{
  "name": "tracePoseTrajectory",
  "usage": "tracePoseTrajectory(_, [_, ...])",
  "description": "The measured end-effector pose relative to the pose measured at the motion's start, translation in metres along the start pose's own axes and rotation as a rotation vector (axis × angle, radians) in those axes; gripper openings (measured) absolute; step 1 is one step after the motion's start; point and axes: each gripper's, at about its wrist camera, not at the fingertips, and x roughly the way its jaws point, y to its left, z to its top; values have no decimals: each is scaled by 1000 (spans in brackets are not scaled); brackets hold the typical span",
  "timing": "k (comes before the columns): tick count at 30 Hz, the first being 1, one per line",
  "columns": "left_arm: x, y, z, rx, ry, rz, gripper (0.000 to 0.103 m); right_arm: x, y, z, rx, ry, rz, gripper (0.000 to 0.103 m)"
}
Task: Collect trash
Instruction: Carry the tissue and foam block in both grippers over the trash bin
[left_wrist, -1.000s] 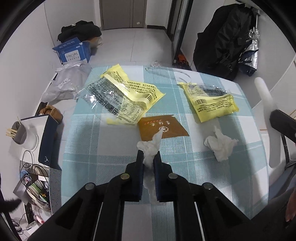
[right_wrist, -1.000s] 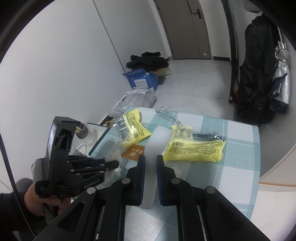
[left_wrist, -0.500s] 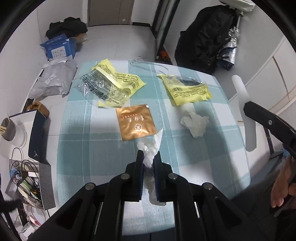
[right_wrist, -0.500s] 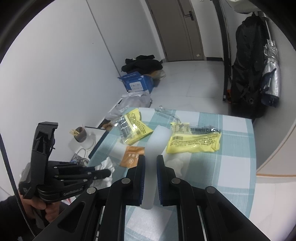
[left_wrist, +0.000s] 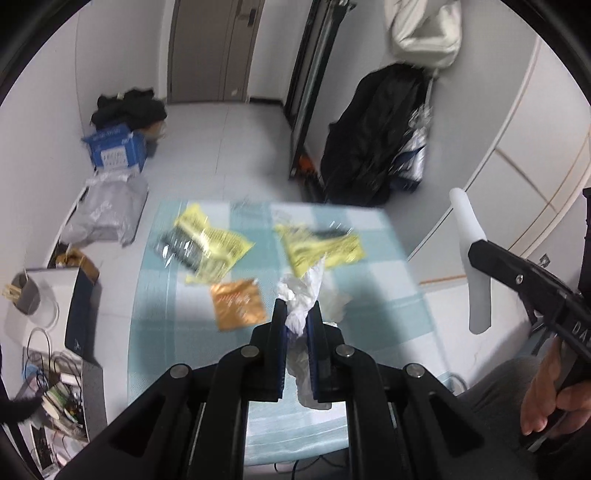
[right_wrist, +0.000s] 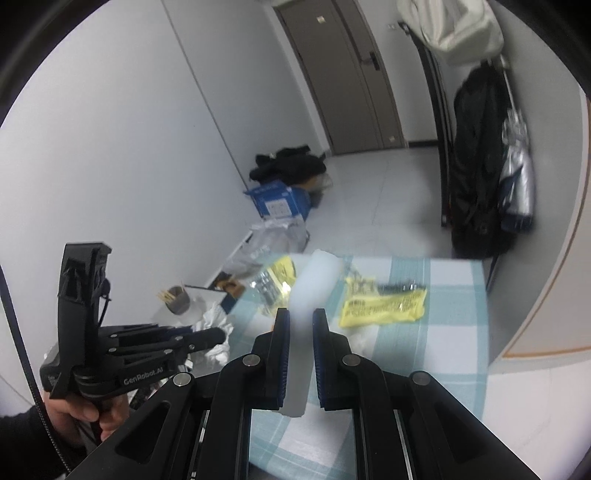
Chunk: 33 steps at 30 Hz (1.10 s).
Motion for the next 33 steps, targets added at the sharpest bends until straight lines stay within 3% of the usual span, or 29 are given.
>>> tracePoseTrajectory(11, [-44, -71, 30, 96, -121, -116, 6, -94, -1, 28, -51, -168, -51, 11])
tracePoseTrajectory(19, [-56, -138, 44, 191, -153, -207, 6, -165, -33, 25, -24, -270, -135, 11])
tracePoseTrajectory(24, [-55, -180, 46, 261, -150, -255, 6, -206, -65, 14, 17, -313, -204, 11])
tracePoseTrajectory(33, [-26, -260, 37, 379, -63, -347, 6, -258, -123, -25, 120, -338, -321, 12])
